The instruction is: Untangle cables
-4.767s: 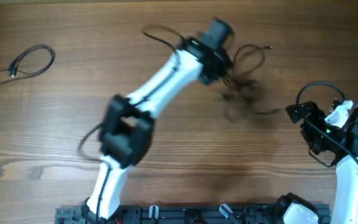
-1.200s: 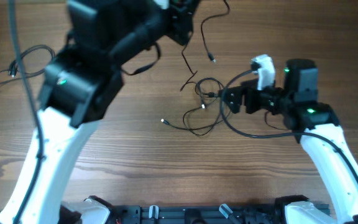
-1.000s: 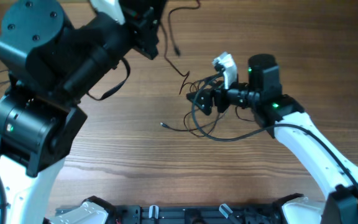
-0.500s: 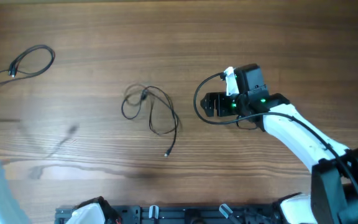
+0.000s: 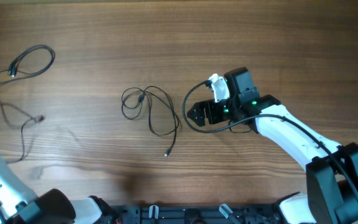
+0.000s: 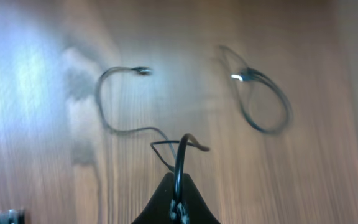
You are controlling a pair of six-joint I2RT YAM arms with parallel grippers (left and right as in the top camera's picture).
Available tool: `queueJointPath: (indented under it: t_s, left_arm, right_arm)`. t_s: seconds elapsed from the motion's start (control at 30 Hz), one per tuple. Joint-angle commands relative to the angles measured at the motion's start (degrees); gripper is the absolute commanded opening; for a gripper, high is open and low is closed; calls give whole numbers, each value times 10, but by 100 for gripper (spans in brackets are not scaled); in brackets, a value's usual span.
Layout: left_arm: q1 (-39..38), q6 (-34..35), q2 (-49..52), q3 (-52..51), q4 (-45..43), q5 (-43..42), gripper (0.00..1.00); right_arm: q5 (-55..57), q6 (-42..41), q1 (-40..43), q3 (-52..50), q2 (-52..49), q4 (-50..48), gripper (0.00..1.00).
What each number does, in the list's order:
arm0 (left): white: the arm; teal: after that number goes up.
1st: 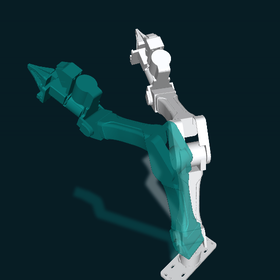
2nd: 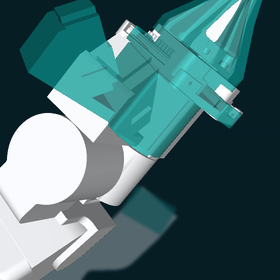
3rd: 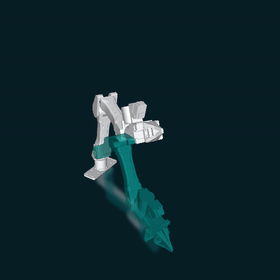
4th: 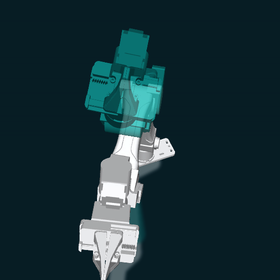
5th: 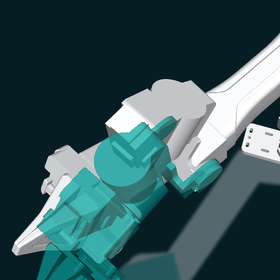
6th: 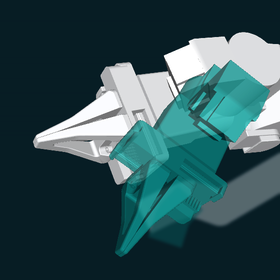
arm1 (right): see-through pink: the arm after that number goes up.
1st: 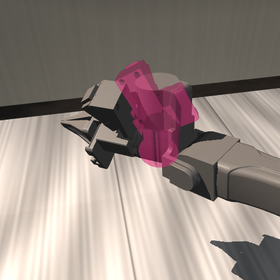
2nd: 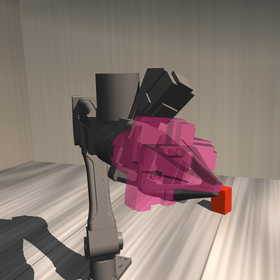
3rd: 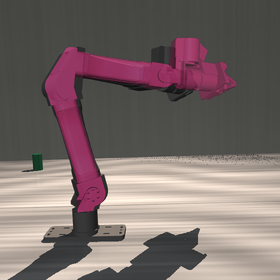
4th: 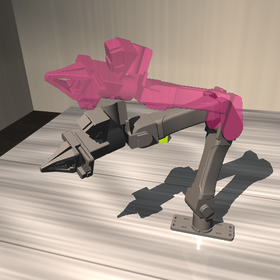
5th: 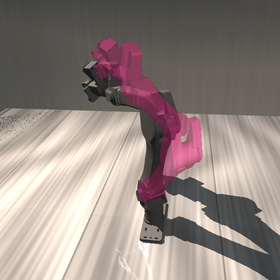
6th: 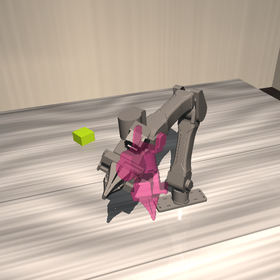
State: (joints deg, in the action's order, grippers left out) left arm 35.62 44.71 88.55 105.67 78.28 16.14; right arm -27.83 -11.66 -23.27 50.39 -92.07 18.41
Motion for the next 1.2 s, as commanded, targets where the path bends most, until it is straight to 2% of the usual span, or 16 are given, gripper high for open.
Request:
queueJointPath:
  t_s: [0.0, 0.1, 0.2, 0.23, 0.27, 0.3, 0.43, 0.5, 0.67, 0.7, 0.8, 0.83, 0.97, 1.0, 1.1, 1.17]
  left_arm:
    - [64, 89, 0, -106, -32, -3, 4]
    - [99, 124, 1, -235, -126, -16, 4]
    - [134, 143, 1, -376, -276, -115, 4]
    - [137, 143, 1, -429, -338, -145, 13]
    - [137, 143, 1, -468, -383, -172, 67]
    - [136, 143, 1, -487, -398, -188, 100]
    - [134, 133, 1, -521, -413, -357, 100]
    - [103, 58, 1, -521, -457, -466, 100]
    - [-57, 49, -10, -521, -581, -482, 100]
    - [-91, 45, -16, -521, -591, -472, 100]
    - [-219, -82, -17, -521, -605, -415, 100]
    - [-286, -138, -13, -521, -605, -362, 100]
    - [-462, -235, 19, -521, -617, -131, 100]
    - [-491, -263, 33, -521, -621, -103, 100]
    - [-535, -257, 103, -521, -622, -83, 100]
    - [-539, -203, 138, -521, -623, -93, 100]
  right_arm:
    - [11, 10, -1, 5, -9, -1, 100]
    - [11, 10, -1, 5, -8, 3, 100]
    - [11, 10, -1, 5, -8, 9, 100]
    - [11, 10, -1, 5, -8, 7, 100]
    - [11, 10, -1, 5, -8, 7, 100]
    - [11, 10, -1, 5, -8, 5, 100]
    - [11, 9, -1, 5, -8, -2, 100]
    - [11, 9, -1, 5, -8, -2, 100]
    - [10, -6, -1, 5, -9, 9, 100]
    - [10, -6, -1, 5, -8, 9, 100]
    - [10, -45, -1, 5, -9, -6, 100]
    - [10, -55, -1, 5, -8, -11, 100]
    - [11, -83, 1, 5, -9, -5, 100]
    - [16, -99, 7, 5, -8, 1, 100]
    - [43, -107, 45, 5, -8, 44, 100]
    - [43, -89, 68, 5, -8, 64, 100]
